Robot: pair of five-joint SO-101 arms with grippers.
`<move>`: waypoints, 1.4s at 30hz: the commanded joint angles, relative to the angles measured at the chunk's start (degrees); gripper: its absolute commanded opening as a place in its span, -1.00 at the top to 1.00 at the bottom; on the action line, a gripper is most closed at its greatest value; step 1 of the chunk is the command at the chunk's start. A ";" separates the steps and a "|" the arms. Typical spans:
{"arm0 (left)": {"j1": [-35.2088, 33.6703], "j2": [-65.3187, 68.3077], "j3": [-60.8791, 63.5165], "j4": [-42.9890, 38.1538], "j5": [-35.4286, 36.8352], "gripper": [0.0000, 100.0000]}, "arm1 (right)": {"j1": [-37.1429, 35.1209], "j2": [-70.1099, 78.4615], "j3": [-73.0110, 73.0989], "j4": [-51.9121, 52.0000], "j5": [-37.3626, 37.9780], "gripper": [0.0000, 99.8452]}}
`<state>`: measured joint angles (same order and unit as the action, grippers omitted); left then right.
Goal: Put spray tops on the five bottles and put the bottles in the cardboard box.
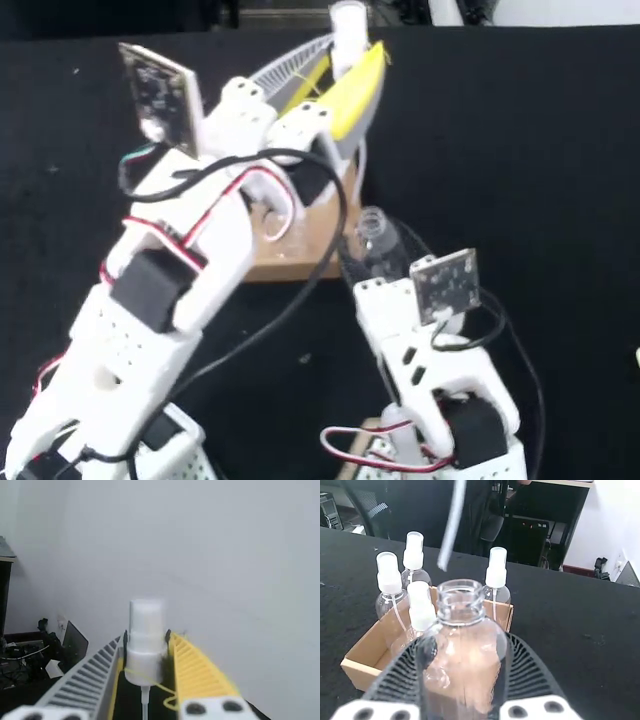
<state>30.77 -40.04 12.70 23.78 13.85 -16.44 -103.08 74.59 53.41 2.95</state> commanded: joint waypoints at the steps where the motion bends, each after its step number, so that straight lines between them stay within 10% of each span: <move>1: 0.57 -0.35 3.03 -5.80 1.14 0.86 | -0.62 -5.41 -0.13 -1.41 -0.35 0.98; 31: 3.74 -1.05 2.95 -7.12 1.23 0.86 | -0.70 -5.41 1.01 -3.08 -7.12 0.98; 42: 3.91 -1.05 2.95 5.71 1.23 0.86 | -0.70 -5.41 1.01 -3.08 -7.12 0.98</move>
<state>34.55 -39.96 17.54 26.24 14.37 -16.44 -103.08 75.91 51.91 -3.74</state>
